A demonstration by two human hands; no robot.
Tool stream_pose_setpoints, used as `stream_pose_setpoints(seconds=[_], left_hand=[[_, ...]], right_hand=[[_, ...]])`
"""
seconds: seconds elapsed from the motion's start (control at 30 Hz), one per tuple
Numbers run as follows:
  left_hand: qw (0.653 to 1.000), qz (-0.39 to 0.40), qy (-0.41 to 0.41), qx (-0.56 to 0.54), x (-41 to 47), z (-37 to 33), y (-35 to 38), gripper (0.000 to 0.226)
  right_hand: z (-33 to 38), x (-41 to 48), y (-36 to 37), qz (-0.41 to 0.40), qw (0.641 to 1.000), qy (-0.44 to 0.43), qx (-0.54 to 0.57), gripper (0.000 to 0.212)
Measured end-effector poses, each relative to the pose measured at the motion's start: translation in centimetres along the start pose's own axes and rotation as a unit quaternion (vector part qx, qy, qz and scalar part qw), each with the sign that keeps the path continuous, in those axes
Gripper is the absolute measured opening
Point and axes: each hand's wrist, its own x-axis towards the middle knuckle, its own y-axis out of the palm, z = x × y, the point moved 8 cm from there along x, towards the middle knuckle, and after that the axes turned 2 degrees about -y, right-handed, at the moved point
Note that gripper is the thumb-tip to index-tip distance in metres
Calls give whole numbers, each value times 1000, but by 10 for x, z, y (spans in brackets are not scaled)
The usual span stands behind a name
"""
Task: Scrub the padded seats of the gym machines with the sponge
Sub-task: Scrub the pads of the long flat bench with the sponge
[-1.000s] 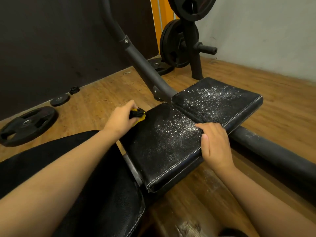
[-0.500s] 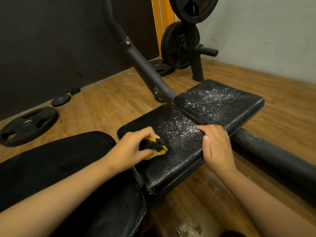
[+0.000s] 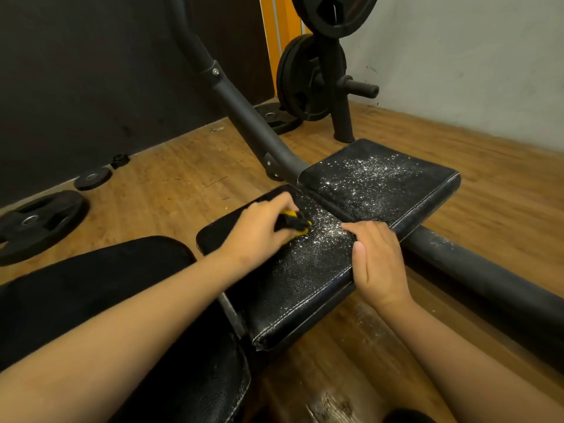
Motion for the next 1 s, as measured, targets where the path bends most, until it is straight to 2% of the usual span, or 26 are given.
stream_pose_setpoints(seconds=[0.1,0.2,0.27,0.43,0.57,0.67,0.83,0.93,1.0], left_hand=[[998,35,46,-8,-31,-20,4,35],[994,78,75,-27,-42,-21,4,27],[993,80,85,-2,-32,-12,-1,27],[997,-1,-6,82,40,42,-22,30],[996,-31,-47,65,75,46,-10,30],[1000,-13,1,21,58,12,6,29],[991,78,101,-45,-10,-42,19,25],[987,100,113,-54,-17,-41,18,23],[992,73,95,-25,2,-23,12,25]], right_hand=[[1,0,-1,-2,1000,4,-1,43],[1,0,0,-2,1000,6,1,42],[0,0,0,-1,1000,6,-1,43],[1,0,1,-1,1000,1,0,54],[-1,0,2,3,1000,0,5,57],[0,1,1,7,1000,-3,2,50],[-2,1,1,10,1000,12,-6,46],[1,1,0,12,1000,7,-2,43],[1,0,0,15,1000,8,0,42]])
